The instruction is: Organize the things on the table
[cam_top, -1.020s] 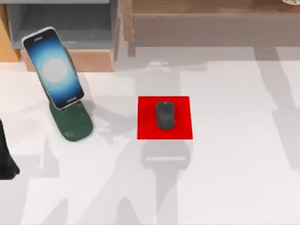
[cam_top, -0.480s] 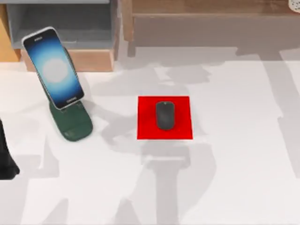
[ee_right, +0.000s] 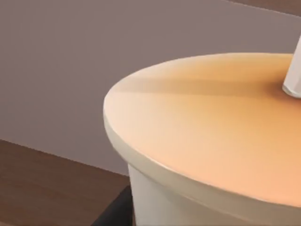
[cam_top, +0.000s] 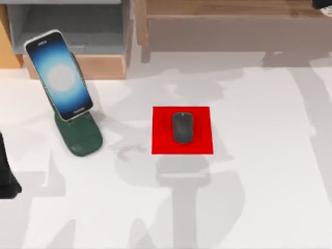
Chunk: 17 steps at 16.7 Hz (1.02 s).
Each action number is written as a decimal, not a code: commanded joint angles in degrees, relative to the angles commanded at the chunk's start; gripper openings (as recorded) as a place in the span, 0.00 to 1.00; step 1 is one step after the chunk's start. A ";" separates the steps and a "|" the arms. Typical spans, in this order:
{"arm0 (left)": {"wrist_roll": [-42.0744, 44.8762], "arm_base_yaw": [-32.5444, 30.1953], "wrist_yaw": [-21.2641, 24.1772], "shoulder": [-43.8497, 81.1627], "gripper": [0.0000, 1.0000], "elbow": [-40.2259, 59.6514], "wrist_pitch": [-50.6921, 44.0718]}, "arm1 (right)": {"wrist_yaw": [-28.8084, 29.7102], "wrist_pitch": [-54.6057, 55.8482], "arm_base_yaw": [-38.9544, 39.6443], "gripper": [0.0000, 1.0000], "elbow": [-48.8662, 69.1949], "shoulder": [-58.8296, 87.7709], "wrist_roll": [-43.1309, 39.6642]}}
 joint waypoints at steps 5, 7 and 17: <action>0.00 0.00 0.00 0.00 1.00 0.00 0.00 | 6.18 -6.93 0.81 0.00 8.79 5.24 5.04; 0.00 0.00 0.00 0.00 1.00 0.00 0.00 | 9.57 -10.64 1.38 0.00 12.96 7.22 7.27; 0.00 0.00 0.00 0.00 1.00 0.00 0.00 | 14.16 -15.61 2.04 0.08 17.87 9.29 10.40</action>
